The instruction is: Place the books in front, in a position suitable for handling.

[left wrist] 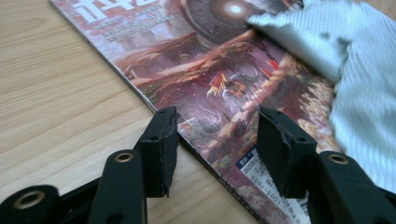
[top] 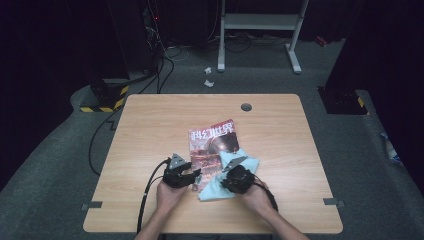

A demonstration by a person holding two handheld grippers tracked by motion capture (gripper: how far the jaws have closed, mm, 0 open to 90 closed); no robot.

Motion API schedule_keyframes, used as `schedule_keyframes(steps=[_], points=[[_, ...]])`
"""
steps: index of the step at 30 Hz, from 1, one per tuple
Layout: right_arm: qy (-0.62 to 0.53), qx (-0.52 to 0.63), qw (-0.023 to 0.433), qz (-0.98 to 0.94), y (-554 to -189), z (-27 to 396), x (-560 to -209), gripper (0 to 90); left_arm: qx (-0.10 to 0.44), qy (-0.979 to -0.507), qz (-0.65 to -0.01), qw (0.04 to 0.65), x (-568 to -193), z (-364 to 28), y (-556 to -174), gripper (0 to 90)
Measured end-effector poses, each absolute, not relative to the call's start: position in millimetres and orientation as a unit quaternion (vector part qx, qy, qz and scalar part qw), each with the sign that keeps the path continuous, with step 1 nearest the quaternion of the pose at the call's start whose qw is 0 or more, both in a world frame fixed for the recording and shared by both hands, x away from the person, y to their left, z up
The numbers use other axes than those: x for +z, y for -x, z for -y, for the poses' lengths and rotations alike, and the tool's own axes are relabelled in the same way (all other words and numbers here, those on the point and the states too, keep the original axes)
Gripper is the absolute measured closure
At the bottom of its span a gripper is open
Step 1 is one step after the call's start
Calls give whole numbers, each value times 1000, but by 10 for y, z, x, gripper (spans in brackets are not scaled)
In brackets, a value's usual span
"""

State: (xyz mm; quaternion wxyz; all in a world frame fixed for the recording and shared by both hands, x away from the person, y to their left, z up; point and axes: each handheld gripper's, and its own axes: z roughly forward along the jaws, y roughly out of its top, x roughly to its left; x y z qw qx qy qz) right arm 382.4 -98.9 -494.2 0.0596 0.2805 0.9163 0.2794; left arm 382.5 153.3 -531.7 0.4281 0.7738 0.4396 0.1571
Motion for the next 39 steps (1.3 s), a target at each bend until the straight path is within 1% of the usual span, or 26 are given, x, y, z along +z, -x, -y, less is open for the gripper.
schedule_keyframes(steps=[3,7,10,12,14,17,23,26,28,31,36,39], points=[[-301,275,69,-911,-3871,1252,-4934,832,154,-779,-434,426,-5309,-1441,-3820,490],[-325,263,84,-904,-3932,1485,-4918,832,148,-784,-422,431,-5312,-1298,-3792,489],[-344,257,87,-899,-3971,1582,-4909,833,150,-782,-419,436,-5325,-1268,-3792,486],[-353,252,85,-897,-3979,1570,-4900,833,149,-784,-416,437,-5328,-1278,-3793,487],[-345,233,104,-903,-3952,1481,-4881,834,150,-784,-416,437,-5329,-1278,-3792,487],[-321,236,95,-912,-3930,1260,-4883,834,153,-783,-415,436,-5330,-1276,-3790,486],[-265,262,77,-925,-3904,640,-4919,833,152,-783,-416,437,-5331,-1277,-3787,487],[-254,263,80,-927,-3916,506,-4923,832,153,-783,-416,436,-5331,-1283,-3789,492],[-254,270,70,-926,-3939,563,-4933,828,155,-782,-417,436,-5332,-1278,-3783,492],[-270,262,95,-922,-3992,755,-4926,828,155,-782,-417,437,-5333,-1277,-3783,492],[-340,248,129,-898,-4121,1310,-4915,828,154,-782,-417,437,-5332,-1279,-3785,491],[-373,246,134,-885,-4153,1603,-4912,829,154,-782,-417,437,-5333,-1279,-3787,490]])
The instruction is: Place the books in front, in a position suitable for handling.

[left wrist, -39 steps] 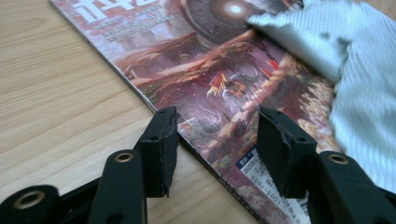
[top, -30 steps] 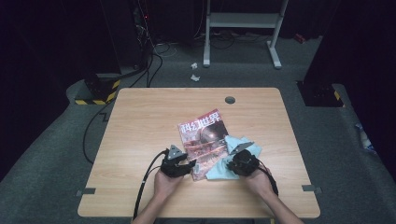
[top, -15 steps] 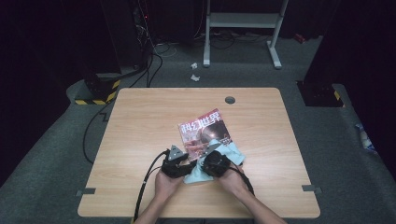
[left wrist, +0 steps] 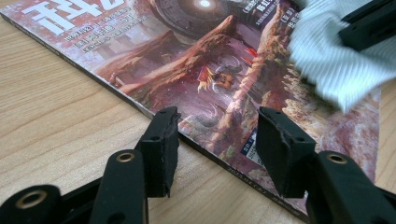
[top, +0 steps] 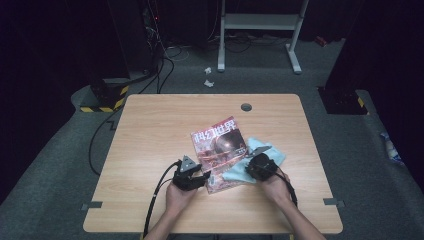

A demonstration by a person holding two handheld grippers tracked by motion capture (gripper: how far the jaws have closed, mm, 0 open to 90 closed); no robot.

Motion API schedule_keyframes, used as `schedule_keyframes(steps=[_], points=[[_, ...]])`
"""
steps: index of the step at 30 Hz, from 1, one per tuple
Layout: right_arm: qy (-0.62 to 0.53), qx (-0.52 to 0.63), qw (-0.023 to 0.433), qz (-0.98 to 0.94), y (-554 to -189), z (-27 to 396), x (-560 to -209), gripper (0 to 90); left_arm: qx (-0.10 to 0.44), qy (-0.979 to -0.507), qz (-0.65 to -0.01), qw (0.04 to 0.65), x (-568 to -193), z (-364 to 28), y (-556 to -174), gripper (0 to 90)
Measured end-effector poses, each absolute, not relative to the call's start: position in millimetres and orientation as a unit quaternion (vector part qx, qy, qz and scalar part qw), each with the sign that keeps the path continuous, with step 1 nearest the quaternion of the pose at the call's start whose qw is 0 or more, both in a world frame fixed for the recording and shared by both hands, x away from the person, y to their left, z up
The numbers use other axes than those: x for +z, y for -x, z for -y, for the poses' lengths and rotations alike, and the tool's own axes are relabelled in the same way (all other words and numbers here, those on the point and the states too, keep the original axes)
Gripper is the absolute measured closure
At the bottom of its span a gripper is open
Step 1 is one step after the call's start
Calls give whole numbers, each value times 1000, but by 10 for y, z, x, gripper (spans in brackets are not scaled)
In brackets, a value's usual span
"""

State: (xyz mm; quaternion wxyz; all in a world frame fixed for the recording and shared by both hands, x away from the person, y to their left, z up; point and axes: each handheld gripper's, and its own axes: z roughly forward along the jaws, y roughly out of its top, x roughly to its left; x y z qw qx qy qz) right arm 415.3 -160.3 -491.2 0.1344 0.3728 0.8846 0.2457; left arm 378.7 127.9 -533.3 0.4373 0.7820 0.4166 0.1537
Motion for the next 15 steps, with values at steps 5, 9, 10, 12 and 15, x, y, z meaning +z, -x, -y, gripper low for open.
schedule_keyframes(steps=[5,9,10,12,15], points=[[-366,241,160,-884,-4018,1612,-4923,831,154,-782,-417,437,-5333,-1280,-3788,489],[-333,256,147,-896,-3880,1377,-4938,832,153,-782,-417,437,-5332,-1280,-3789,488],[-322,262,142,-899,-3852,1303,-4943,831,153,-782,-418,437,-5333,-1280,-3788,488],[-303,269,132,-905,-3803,1149,-4950,831,153,-782,-418,437,-5332,-1280,-3788,487],[-279,272,121,-913,-3764,946,-4952,831,154,-782,-417,436,-5333,-1281,-3788,487]])
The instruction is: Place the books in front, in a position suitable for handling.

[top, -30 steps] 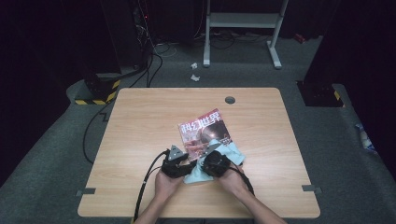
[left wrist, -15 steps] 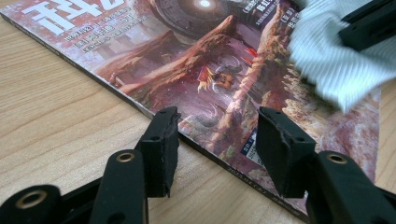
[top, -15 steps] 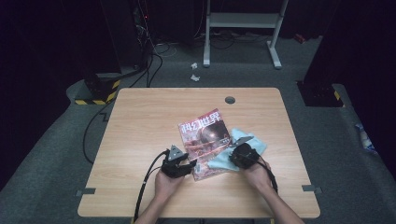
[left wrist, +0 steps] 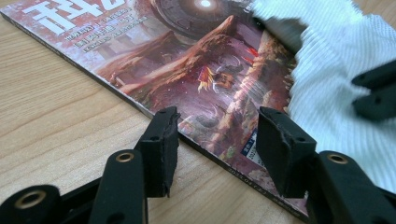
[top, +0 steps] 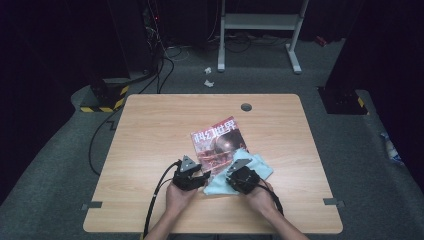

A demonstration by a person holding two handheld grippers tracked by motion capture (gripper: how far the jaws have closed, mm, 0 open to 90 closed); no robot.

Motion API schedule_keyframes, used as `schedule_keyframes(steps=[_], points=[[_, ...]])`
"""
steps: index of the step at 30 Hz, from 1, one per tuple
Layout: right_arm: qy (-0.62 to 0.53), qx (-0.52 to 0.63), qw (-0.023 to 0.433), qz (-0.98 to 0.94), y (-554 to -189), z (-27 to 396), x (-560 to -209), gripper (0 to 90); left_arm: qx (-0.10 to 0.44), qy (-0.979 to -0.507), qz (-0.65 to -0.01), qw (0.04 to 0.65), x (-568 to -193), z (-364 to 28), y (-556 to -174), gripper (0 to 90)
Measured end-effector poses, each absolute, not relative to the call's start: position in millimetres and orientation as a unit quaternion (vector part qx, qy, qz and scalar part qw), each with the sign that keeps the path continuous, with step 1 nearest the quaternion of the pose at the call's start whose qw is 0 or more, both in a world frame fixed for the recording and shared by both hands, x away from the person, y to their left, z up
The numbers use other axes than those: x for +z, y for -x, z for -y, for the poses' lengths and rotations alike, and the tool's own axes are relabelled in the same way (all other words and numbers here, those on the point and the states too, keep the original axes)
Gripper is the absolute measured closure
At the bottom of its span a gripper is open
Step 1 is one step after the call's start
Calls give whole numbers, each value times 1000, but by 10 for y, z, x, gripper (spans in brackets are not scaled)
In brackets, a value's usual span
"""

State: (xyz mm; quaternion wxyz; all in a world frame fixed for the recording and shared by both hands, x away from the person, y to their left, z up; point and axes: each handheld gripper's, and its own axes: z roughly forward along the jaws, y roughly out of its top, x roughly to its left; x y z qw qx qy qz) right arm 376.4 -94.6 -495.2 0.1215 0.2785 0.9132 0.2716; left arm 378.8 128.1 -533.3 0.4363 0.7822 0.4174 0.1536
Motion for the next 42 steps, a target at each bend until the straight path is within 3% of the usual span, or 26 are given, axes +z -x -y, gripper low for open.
schedule_keyframes(steps=[5,9,13,17,21,36,42], points=[[-280,265,118,-915,-3843,1046,-4938,826,154,-781,-418,437,-5333,-1278,-3787,487],[-336,257,148,-894,-3945,1490,-4938,826,155,-781,-419,437,-5333,-1277,-3787,487],[-390,269,142,-869,-4010,1823,-4945,822,155,-781,-419,437,-5333,-1274,-3785,488],[-383,267,159,-870,-4015,1804,-4956,817,155,-780,-420,437,-5333,-1270,-3784,491],[-391,278,142,-866,-4054,1850,-4966,818,156,-780,-421,437,-5332,-1267,-3783,491],[-362,230,152,-891,-3830,1892,-4902,828,139,-798,-401,428,-5297,-1134,-3674,497],[-353,198,164,-900,-4009,1637,-4863,830,144,-792,-397,440,-5328,-1148,-3652,495]])
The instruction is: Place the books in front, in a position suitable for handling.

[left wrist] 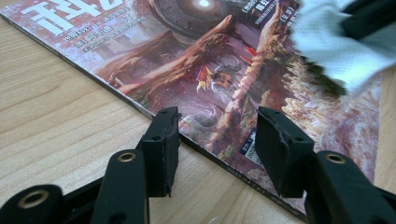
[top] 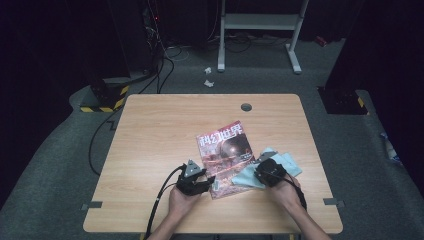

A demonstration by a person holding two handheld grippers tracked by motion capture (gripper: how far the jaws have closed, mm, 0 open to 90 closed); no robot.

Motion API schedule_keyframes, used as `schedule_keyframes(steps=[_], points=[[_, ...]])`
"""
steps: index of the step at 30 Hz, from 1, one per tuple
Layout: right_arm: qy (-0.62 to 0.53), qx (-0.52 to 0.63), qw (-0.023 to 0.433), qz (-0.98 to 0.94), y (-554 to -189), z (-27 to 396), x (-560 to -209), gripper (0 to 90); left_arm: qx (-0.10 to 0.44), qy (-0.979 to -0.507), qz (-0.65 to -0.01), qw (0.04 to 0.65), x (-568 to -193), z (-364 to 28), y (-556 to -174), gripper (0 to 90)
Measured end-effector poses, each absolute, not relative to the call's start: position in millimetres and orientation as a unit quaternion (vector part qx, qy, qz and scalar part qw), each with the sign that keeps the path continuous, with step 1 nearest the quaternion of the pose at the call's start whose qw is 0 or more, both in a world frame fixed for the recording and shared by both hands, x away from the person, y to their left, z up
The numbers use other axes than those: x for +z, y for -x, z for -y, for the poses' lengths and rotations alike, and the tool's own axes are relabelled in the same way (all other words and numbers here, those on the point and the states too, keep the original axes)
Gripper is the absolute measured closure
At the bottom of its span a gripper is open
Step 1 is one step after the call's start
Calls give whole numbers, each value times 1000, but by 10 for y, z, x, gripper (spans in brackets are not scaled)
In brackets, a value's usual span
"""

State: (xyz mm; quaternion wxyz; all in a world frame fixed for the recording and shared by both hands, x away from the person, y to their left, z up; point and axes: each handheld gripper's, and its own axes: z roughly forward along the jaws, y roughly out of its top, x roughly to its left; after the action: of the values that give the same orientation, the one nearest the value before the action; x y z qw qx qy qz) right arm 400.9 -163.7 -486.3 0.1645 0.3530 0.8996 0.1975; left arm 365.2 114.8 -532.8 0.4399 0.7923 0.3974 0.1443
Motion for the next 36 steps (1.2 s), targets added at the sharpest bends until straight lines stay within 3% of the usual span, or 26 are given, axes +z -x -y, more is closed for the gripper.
schedule_keyframes(steps=[7,13,17,25,28,36], points=[[-302,206,162,-917,-4073,974,-4885,832,143,-794,-398,437,-5327,-1156,-3653,441],[-249,243,120,-930,-3936,591,-4911,831,140,-792,-403,437,-5320,-1182,-3660,413],[-261,246,111,-927,-3990,740,-4908,828,140,-789,-409,436,-5320,-1182,-3656,415],[-384,212,141,-887,-4221,1564,-4869,829,141,-788,-410,437,-5319,-1196,-3669,446],[-372,204,151,-893,-4181,1466,-4869,830,137,-785,-414,439,-5319,-1200,-3672,468],[-273,241,106,-926,-3973,637,-4900,831,142,-785,-418,435,-5318,-1203,-3667,462]])
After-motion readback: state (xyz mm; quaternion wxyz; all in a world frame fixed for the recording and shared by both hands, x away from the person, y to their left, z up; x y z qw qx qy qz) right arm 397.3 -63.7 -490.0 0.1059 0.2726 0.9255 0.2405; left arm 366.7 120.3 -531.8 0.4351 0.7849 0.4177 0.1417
